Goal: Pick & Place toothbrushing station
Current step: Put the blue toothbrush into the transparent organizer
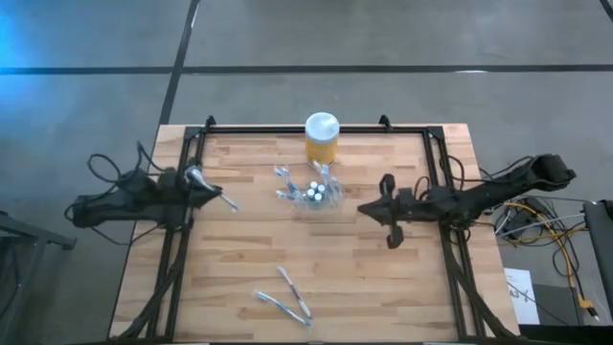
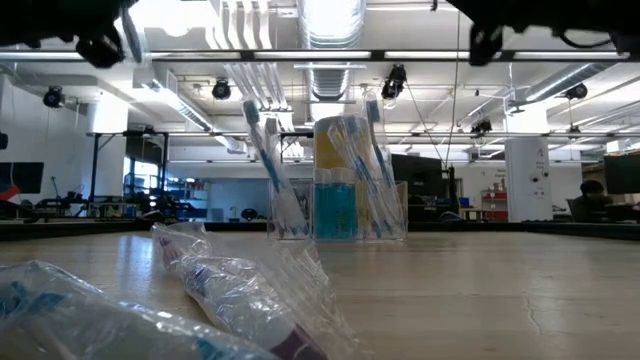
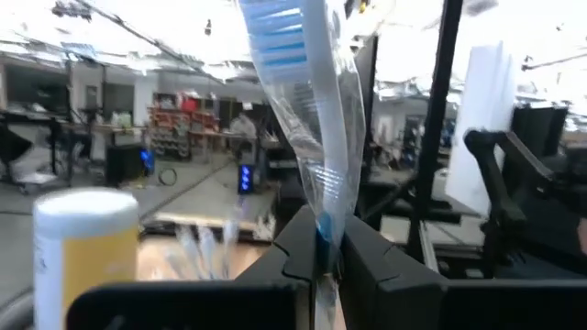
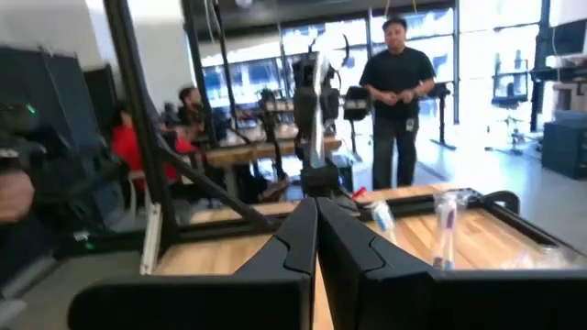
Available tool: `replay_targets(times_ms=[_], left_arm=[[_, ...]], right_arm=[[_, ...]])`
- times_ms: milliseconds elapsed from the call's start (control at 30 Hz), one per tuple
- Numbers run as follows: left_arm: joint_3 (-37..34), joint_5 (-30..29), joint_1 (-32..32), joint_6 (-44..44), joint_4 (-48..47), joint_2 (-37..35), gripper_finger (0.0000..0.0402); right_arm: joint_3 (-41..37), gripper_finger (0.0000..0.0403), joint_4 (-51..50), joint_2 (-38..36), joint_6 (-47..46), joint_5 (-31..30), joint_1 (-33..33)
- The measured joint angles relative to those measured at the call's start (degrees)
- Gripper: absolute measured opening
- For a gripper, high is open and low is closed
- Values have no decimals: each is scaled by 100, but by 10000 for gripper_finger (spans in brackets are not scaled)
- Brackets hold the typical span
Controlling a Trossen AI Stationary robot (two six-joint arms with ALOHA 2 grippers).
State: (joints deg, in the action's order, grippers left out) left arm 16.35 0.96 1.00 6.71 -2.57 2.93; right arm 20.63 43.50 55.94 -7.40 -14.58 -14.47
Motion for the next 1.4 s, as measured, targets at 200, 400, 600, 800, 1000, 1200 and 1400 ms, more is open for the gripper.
replay_targets(times_ms=[200,400,600,800,1000,1200,1400], left_arm=[[-293,50,-3,-12,-20,-213,22],[-320,171,-3,-79,-258,-281,22],[-331,197,-1,-88,-345,-281,23],[-353,199,-3,-85,-387,-281,22],[-344,200,-5,-88,-395,-281,22],[-344,201,-3,-105,-394,-281,22],[-344,201,2,-110,-395,-281,22]], right_arm=[[-914,8,909,-83,-149,-224,-68],[-1353,8,1066,-82,-221,-222,-68],[-1853,8,1575,-165,-277,-295,-68],[-2016,8,1684,-486,-191,-510,-63],[-2012,8,908,-1384,37,-617,-53],[-2014,8,-909,-2764,-72,-924,-51],[-2014,8,-2143,-4106,-193,-963,-51]])
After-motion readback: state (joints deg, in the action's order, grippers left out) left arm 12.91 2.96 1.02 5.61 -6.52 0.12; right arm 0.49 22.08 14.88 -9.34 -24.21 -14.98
